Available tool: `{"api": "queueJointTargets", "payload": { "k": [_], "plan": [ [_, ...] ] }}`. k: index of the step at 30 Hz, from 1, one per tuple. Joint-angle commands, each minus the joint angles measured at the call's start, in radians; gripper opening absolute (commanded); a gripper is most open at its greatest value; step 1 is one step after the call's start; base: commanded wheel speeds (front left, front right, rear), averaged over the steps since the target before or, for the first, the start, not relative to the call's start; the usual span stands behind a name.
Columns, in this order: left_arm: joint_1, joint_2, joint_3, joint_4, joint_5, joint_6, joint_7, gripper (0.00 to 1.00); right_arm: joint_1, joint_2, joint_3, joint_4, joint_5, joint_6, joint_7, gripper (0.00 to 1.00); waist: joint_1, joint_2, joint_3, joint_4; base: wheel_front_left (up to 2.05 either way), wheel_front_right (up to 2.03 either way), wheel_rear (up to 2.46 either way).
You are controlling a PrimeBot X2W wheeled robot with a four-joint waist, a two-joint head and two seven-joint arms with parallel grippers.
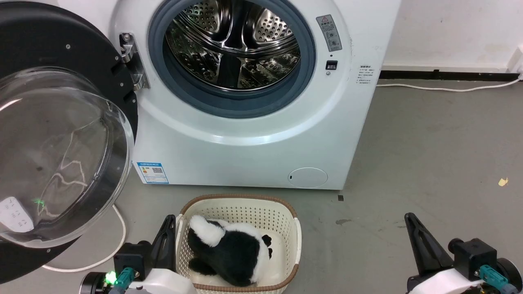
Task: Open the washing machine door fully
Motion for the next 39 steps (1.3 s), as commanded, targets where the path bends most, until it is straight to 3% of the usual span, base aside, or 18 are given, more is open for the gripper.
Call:
{"api": "queueJointTargets", "payload": {
  "k": [1,39],
  "plan": [
    [-0.012,0.001,0.005,-0.009,0.01,0.001,0.007,0.0,-0.02,0.002,0.003,-0.007,-0.007,0.0,0.006,0.0,0.0,0.0,0.0,0.0,0.0,0.0,0.0],
    [-0.018,0.001,0.044,-0.071,0.076,0.002,0.086,0.0,-0.044,0.003,0.022,-0.03,-0.037,-0.001,0.086,0.0,-0.0001,0.0,0.001,-0.007,0.0,0.0,0.0]
  ]
}}
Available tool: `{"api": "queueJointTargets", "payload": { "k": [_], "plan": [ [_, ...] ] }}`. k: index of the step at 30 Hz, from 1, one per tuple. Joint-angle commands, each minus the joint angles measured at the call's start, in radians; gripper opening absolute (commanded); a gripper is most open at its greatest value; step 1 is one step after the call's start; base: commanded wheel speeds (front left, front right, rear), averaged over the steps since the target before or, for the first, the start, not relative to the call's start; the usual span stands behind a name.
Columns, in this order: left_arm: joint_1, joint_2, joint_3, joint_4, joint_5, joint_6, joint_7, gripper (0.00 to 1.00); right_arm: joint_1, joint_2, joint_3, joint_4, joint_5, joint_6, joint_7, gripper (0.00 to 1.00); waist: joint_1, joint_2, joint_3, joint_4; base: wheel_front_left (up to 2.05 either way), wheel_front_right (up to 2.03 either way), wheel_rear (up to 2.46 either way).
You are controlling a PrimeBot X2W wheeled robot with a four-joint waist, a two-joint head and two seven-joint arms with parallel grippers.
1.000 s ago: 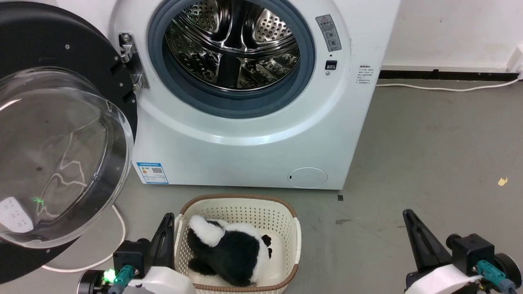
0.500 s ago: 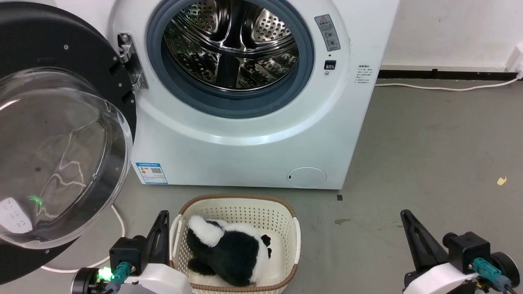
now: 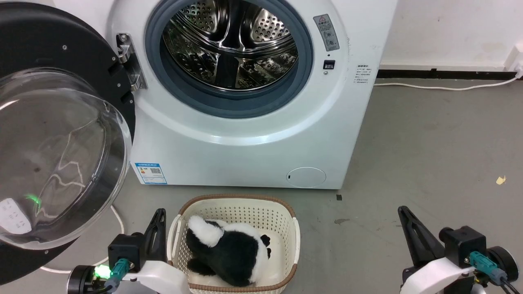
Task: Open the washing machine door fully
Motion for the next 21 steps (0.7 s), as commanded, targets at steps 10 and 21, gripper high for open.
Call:
{"api": "queueJointTargets", "payload": {
  "k": [10,21],
  "plan": [
    [-0.016,0.001,0.013,-0.019,0.023,0.002,0.018,0.0,-0.016,0.003,0.006,-0.013,-0.015,-0.001,0.018,0.0,0.0,0.0,0.0,-0.001,0.0,0.0,0.0],
    [-0.016,0.001,0.013,-0.019,0.023,0.002,0.018,0.0,-0.016,0.003,0.006,-0.013,-0.015,-0.001,0.018,0.0,0.0,0.0,0.0,-0.001,0.0,0.0,0.0]
  ]
}}
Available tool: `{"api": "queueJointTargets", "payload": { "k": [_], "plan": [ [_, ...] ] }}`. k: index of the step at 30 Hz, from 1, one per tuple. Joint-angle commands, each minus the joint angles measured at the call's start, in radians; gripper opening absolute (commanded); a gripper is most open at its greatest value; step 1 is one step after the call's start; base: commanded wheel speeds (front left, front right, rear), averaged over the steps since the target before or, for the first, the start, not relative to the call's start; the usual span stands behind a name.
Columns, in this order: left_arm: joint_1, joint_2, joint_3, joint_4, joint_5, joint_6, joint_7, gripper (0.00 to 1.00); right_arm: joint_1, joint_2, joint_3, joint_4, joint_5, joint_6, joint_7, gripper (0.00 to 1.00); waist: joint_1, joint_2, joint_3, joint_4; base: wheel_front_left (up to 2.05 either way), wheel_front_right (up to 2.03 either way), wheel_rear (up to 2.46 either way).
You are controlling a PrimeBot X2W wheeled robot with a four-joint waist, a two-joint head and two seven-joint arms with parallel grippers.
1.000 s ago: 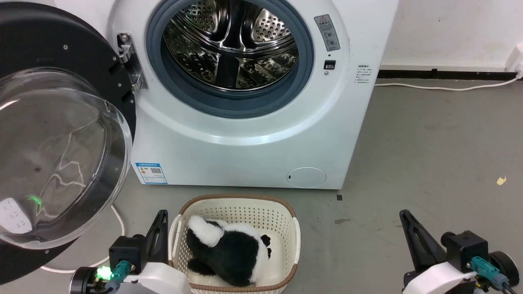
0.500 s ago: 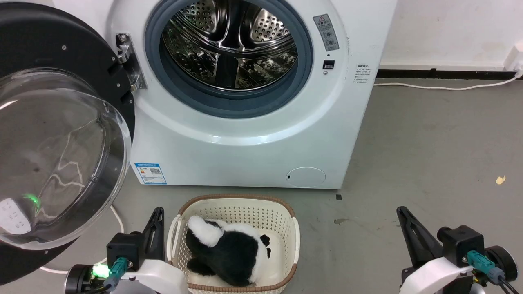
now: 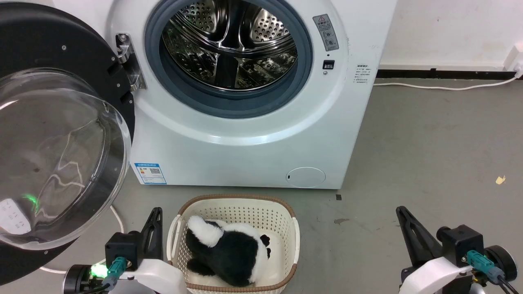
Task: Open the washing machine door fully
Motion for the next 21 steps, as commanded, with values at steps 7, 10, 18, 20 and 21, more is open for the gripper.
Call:
{"api": "queueJointTargets", "payload": {
  "k": [7,10,18,20,21],
  "plan": [
    [-0.015,0.001,0.0,-0.004,0.009,0.002,0.0,0.0,-0.014,0.003,-0.001,-0.004,-0.008,-0.001,0.0,0.0,-0.0001,-0.0001,0.0,0.0,0.0,0.0,0.0],
    [-0.015,0.001,0.0,-0.004,0.009,0.002,0.0,0.0,-0.014,0.003,-0.001,-0.004,-0.008,-0.001,0.0,0.0,-0.0001,-0.0001,0.0,0.0,0.0,0.0,0.0],
    [-0.015,0.001,0.0,-0.004,0.009,0.002,0.0,0.0,-0.014,0.003,-0.001,-0.004,-0.008,-0.001,0.0,0.0,-0.0001,-0.0001,0.0,0.0,0.0,0.0,0.0],
    [-0.015,0.001,0.0,-0.004,0.009,0.002,0.0,0.0,-0.014,0.003,-0.001,-0.004,-0.008,-0.001,0.0,0.0,-0.0001,-0.0001,0.0,0.0,0.0,0.0,0.0],
    [-0.015,0.001,0.0,-0.004,0.009,0.002,0.0,0.0,-0.014,0.003,-0.001,-0.004,-0.008,-0.001,0.0,0.0,-0.0001,-0.0001,0.0,0.0,0.0,0.0,0.0]
  ]
}}
